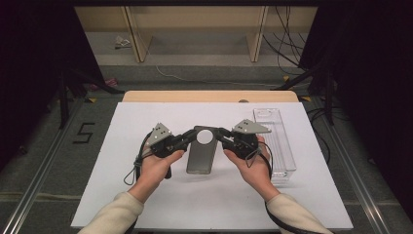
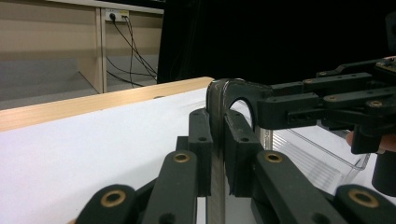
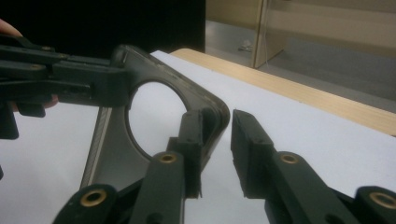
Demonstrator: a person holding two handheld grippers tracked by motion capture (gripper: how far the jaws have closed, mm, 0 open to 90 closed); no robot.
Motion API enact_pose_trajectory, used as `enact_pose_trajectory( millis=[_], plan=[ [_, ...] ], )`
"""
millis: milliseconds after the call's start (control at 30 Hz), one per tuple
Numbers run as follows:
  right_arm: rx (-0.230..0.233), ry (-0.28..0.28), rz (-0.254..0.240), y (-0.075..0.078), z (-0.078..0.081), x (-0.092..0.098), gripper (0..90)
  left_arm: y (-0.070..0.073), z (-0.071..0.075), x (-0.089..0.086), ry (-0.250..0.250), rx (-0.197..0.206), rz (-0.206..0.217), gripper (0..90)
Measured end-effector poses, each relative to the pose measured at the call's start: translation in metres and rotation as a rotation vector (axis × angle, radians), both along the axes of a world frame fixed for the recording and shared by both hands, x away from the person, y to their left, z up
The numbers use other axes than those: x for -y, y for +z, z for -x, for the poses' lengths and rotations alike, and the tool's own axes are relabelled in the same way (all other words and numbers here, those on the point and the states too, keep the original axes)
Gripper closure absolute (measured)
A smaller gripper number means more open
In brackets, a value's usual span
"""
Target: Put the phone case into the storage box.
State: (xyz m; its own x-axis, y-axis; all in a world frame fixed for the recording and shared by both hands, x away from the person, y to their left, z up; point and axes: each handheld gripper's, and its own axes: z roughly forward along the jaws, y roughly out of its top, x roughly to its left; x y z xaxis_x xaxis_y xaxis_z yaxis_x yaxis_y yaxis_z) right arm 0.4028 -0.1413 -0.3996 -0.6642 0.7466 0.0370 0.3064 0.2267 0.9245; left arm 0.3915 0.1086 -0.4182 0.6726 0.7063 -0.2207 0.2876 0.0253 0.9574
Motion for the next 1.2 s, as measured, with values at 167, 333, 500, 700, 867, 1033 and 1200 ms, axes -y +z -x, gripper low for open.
enact_pose_trajectory(
  millis=[167, 333, 500, 700, 867, 1033, 1200],
  plan=[
    [-0.004, -0.009, -0.012, 0.001, 0.001, 0.001, 79.2, -0.001, 0.0, 0.001, -0.001, 0.002, 0.001, 82.2],
    [-0.005, -0.018, -0.026, 0.003, 0.001, 0.003, 81.4, -0.001, 0.0, 0.002, -0.003, 0.001, 0.004, 82.1],
    [0.0, -0.024, -0.026, 0.005, 0.002, 0.004, 82.0, 0.0, 0.001, 0.004, -0.007, 0.006, 0.001, 81.9],
    [0.016, -0.028, -0.011, 0.008, 0.004, 0.004, 82.6, 0.0, 0.002, 0.004, -0.009, 0.007, -0.008, 81.6],
    [0.029, -0.03, 0.001, 0.01, 0.005, 0.004, 82.9, 0.0, 0.001, 0.005, -0.015, 0.002, -0.014, 80.8],
    [0.04, -0.031, 0.009, 0.012, 0.006, 0.003, 83.2, 0.0, 0.002, 0.006, -0.019, 0.005, -0.026, 79.1],
    [0.051, -0.036, 0.015, 0.014, 0.006, 0.004, 83.3, 0.002, 0.002, 0.004, -0.016, 0.002, -0.03, 73.1]
  ],
)
